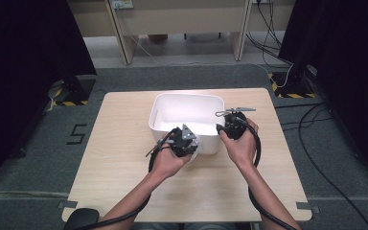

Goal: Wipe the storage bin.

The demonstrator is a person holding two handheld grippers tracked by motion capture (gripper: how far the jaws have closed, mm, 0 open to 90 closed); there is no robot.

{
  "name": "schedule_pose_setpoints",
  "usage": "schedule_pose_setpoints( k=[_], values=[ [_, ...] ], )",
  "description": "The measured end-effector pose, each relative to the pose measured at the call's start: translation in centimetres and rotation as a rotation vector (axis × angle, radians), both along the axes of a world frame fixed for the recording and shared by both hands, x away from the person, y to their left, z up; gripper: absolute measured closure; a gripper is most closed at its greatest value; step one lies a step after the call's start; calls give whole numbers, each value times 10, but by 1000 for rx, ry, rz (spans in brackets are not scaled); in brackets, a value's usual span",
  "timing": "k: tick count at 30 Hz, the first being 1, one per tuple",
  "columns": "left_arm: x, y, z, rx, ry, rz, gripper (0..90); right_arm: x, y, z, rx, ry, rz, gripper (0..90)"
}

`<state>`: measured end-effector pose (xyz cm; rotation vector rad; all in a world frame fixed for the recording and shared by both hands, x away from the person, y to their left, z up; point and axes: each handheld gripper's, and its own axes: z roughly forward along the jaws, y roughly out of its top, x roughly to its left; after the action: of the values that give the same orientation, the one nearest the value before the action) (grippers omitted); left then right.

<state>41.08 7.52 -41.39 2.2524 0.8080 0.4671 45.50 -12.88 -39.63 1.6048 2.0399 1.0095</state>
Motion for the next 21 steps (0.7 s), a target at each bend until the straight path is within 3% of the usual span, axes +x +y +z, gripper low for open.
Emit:
schedule_pose_setpoints(
  k=[21],
  values=[
    [-1,-5,-7,9,-12,-7,758,0,0,0,0,-1,1,672]
  ],
)
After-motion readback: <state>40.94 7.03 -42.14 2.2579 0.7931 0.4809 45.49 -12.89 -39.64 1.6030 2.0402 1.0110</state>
